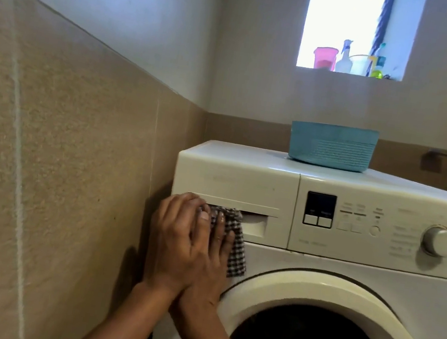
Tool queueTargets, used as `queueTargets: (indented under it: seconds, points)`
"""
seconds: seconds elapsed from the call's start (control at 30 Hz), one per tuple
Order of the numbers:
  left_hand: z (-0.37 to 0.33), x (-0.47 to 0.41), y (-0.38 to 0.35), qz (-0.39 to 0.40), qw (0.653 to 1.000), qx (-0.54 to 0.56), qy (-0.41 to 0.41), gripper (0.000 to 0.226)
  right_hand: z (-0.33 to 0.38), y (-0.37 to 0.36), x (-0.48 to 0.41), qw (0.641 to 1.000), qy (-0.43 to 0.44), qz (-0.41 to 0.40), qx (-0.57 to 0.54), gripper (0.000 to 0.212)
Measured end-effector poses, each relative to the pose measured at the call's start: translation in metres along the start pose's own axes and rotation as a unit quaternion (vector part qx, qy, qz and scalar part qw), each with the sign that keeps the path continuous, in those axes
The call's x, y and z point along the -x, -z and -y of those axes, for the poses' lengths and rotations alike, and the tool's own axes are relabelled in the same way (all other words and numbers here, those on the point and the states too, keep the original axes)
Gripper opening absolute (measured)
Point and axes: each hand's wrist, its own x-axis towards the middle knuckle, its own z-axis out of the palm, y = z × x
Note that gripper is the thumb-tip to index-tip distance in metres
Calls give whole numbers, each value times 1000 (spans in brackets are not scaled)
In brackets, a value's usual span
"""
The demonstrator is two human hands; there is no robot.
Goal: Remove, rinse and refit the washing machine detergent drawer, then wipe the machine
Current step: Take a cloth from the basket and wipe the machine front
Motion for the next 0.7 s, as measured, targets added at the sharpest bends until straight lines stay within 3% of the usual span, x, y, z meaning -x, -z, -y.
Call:
queueTargets:
  seconds: [0.17, 0.3, 0.4, 0.53, 0.7]
  points:
    - [-5, 2, -3, -3, 1000, -6, -26, 32, -50, 26, -1, 994, 93, 33, 46, 72]
    - [-4, 9, 3, 11, 1000, -4, -14, 36, -99, 42, 11, 992, 95, 17, 83, 76]
    - [-2, 15, 7, 6, 1000, -1, -4, 36, -69, 30, 10, 997, 34, 11, 62, 74]
    - [4, 18, 13, -24, 999, -4, 48, 34, -5, 7, -9, 999, 13, 29, 19, 69]
    - [5, 17, 8, -20, 999, 10, 32, 32, -54, 20, -1, 991, 116, -52, -45, 70]
